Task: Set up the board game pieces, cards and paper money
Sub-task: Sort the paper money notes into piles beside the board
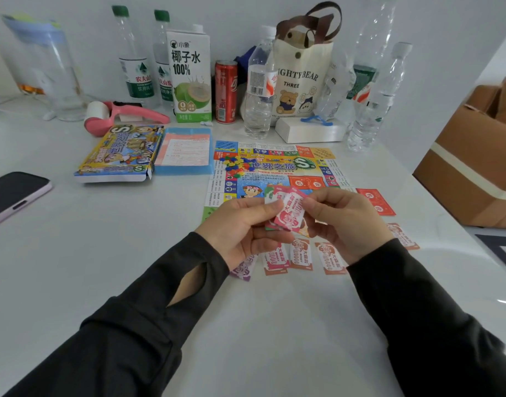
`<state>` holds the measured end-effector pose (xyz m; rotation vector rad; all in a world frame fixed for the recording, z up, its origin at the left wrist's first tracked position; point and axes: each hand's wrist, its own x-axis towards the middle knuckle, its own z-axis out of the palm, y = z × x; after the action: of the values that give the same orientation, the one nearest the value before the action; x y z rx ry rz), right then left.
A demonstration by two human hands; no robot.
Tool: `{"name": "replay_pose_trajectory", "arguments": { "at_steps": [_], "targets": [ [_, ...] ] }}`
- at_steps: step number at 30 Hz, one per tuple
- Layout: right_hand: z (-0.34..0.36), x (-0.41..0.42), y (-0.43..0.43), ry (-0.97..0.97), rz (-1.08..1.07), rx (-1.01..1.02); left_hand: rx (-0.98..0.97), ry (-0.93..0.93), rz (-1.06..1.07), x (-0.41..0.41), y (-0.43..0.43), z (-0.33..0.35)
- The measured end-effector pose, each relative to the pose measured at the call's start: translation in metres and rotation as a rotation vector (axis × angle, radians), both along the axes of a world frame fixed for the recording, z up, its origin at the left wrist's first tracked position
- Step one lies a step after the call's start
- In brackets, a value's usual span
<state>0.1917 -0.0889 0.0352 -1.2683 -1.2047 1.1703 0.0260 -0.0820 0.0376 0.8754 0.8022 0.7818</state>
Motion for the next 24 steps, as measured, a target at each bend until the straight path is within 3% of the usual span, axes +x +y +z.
{"name": "replay_pose_trajectory", "arguments": {
  "at_steps": [3,9,15,24],
  "targets": [
    [0.0,-0.001,-0.001,-0.027,-0.018,0.008,0.07,0.09,0.03,0.002,0.0,-0.001],
    [-0.002,-0.011,-0.005,-0.541,-0.21,0.3,0.203,0.232,0.097,0.006,0.0,-0.002],
    [-0.014,-0.011,-0.003,-0.808,-0.293,0.607,0.19,0.209,0.1,0.006,0.0,-0.002],
    [-0.016,-0.009,-0.001,-0.868,-0.348,0.852,0.087,0.076,0.107,0.006,0.001,-0.002]
  ]
}}
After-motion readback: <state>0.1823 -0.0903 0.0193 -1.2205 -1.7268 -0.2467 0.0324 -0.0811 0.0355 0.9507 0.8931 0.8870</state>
